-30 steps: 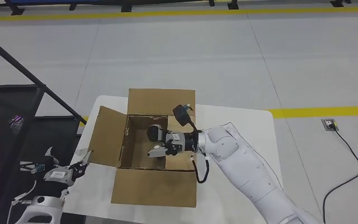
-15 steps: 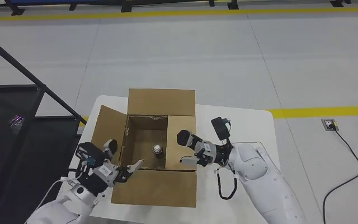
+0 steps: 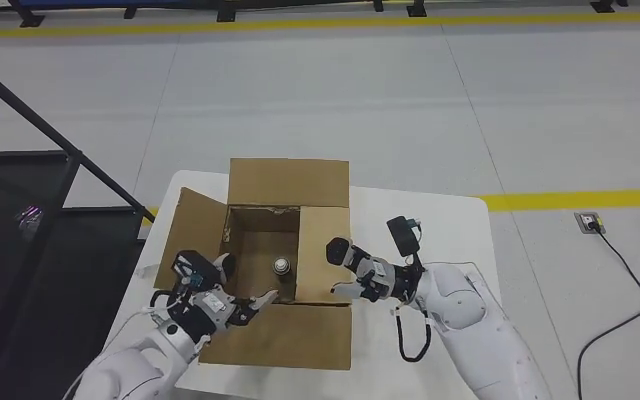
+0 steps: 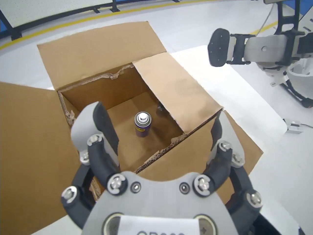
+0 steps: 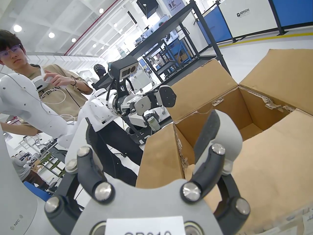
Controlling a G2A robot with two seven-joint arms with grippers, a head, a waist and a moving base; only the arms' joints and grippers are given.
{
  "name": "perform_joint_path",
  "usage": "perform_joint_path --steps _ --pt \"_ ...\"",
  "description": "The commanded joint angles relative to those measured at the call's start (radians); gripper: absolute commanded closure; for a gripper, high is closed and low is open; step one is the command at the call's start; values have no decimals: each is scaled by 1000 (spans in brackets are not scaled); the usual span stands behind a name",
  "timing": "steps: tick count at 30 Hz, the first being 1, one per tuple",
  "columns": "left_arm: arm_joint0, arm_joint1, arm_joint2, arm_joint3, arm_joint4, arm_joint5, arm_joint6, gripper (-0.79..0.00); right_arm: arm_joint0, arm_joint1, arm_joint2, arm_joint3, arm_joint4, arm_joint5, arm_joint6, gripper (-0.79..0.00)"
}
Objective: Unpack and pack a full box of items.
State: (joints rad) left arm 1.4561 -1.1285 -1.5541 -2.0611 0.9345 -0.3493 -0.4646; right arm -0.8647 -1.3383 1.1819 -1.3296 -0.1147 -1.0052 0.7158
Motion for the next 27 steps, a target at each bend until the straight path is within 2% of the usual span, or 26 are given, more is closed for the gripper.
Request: perform_joint_path --steps 1,4,12,19,27 --pt "-46 -4 22 46 -87 61 -45 -785 -8 2 6 -16 -9 10 -25 -785" --pt "-135 -9 65 117 -184 121 -144 -785 -22 10 37 -26 -18 -7 -67 -785" --pt "-327 -23 209 318 -404 122 -345 -785 -86 38 127 -64 -36 -7 -111 -785" --pt "-444 -40 305 483 -529 141 -405 -785 -113 61 167 -67 1 -7 -103 -785" --pt "-531 -60 386 628 -651 95 -414 -785 -119 81 178 -64 40 -7 -86 -785"
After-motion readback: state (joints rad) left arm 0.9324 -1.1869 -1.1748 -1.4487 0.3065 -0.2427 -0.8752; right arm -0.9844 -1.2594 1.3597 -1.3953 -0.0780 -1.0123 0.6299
